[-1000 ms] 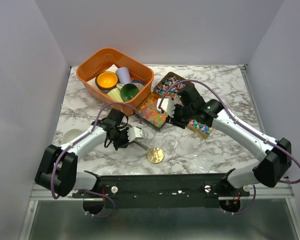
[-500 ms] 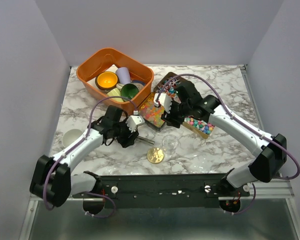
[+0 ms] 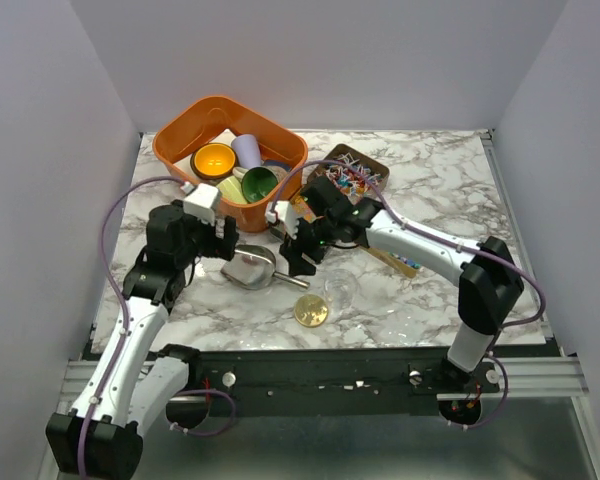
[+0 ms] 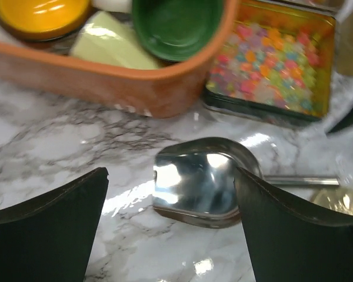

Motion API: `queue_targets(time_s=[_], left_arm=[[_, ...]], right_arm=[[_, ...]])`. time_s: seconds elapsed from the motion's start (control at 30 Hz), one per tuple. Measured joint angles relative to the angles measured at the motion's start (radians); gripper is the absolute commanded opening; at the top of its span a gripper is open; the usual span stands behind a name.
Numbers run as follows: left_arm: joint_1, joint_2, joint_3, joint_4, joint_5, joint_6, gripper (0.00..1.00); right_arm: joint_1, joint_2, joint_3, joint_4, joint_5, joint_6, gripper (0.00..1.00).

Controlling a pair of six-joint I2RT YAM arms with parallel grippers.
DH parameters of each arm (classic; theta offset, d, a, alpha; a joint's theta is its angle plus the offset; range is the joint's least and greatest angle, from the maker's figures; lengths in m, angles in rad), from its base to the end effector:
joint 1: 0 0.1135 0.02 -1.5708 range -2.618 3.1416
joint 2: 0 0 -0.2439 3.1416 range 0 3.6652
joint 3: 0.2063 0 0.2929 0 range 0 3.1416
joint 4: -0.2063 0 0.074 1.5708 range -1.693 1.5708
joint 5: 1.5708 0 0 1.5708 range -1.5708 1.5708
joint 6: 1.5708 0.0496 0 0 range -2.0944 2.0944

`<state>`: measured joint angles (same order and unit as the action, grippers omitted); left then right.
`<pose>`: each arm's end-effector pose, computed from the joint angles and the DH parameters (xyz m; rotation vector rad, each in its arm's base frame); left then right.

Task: Pack the candies
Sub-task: Adjust the spatula at the center of the board, then pick up the spatula from the center of the board.

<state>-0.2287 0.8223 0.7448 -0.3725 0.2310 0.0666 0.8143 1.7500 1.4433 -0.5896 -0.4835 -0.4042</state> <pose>0.2454 -0.0688 0.2766 0.4424 1.9751 -0.3360 0.2774 0.3275 0.2320 -1.5892 1.9041 0.7729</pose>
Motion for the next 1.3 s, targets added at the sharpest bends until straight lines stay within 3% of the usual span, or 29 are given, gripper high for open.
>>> queue_targets(time_s=[0.2, 0.43, 1.3], left_arm=[[0.166, -0.021, 0.034, 0.035, -0.179, -0.196, 0.99], [0.252, -0.079, 0.075, 0.046, -0.243, -0.286, 0.99], [0.274, -0.138, 0.04, 0.034, -0.246, -0.288, 0.99]], right_arm=[[0.079, 0.055, -0.029, 0.071, 0.049, 0.067, 0.68], [0.086, 0.104, -0.058, 0.155, 0.148, 0.09, 0.63], [0.127, 0.201, -0.107, 0.211, 0.228, 0.063, 0.38]])
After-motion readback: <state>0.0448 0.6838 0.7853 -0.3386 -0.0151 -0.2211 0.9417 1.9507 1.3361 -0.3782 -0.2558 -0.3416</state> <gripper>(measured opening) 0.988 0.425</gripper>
